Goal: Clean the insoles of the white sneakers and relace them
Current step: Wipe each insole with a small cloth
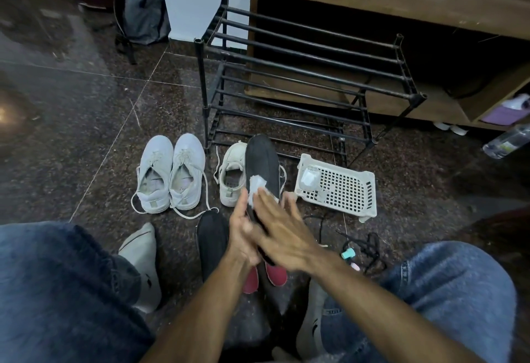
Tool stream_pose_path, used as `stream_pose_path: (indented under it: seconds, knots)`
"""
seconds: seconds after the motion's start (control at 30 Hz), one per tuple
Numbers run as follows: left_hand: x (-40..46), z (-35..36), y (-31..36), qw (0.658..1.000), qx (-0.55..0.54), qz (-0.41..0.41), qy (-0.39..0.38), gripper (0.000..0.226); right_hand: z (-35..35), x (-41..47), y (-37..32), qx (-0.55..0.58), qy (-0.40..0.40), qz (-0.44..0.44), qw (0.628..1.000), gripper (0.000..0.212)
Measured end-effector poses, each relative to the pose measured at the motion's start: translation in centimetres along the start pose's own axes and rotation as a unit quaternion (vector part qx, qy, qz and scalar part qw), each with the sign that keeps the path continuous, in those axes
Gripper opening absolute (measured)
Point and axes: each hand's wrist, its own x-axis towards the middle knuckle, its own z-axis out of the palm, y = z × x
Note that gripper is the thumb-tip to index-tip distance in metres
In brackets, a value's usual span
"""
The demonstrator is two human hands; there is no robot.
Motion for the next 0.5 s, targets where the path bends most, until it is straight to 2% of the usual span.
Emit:
stream_pose_path:
  seconds: [0.03, 0.07, 0.13, 0.17, 0.27, 0.3, 0.37, 0.43, 0.5]
  knots:
    - [0.1, -0.2, 0.5, 0.999, -0.014, -0.029, -0.031, 0.050, 0.5, -1.5, -0.6, -0.004, -0.010, -0.020, 1.000, 0.105]
    - [0.1, -0.4, 0.9, 0.997, -0.032, -0.050, -0.053, 0.057, 1.0, -3.1, -1.2, -0.006, -0.020, -0.036, 0.999, 0.108]
    - [1.1, -1.1, 0.9, 0.998, -0.025, -0.035, -0.044, 0.094, 1.4, -5.0, -1.6, -0.011, -0.043, -0.040, 0.998, 0.110]
    - [1.1, -0.9, 0.8, 0.999, -0.004, -0.043, -0.034, 0.099, 1.3, -4.9, -1.3, -0.017, -0.049, -0.034, 0.998, 0.110]
    - [0.8, -0.1, -0.2, 0.999, -0.011, -0.045, -0.002, 0.065, 0.1, -2.0, 0.1, -0.032, -0.013, -0.006, 0.999, 0.106]
    - [0.9, -0.2, -0.5, 0.999, -0.008, -0.019, 0.033, 0.061, -0.4, -0.9, 0.5, -0.030, 0.002, 0.009, 1.000, 0.105]
    - [0.0, 0.4, -0.7, 0.998, 0.015, 0.009, 0.055, 0.056, -0.8, 0.9, 0.7, -0.022, 0.016, 0.023, 0.999, 0.108]
    - [-0.3, 0.1, -0.4, 0.997, 0.036, 0.042, 0.048, 0.050, -0.2, 0.9, -0.2, -0.030, 0.008, 0.002, 1.000, 0.111]
    - [0.0, -0.3, 0.6, 0.997, 0.042, 0.053, 0.040, 0.035, 1.1, -1.0, -1.4, -0.023, 0.000, -0.026, 0.999, 0.113]
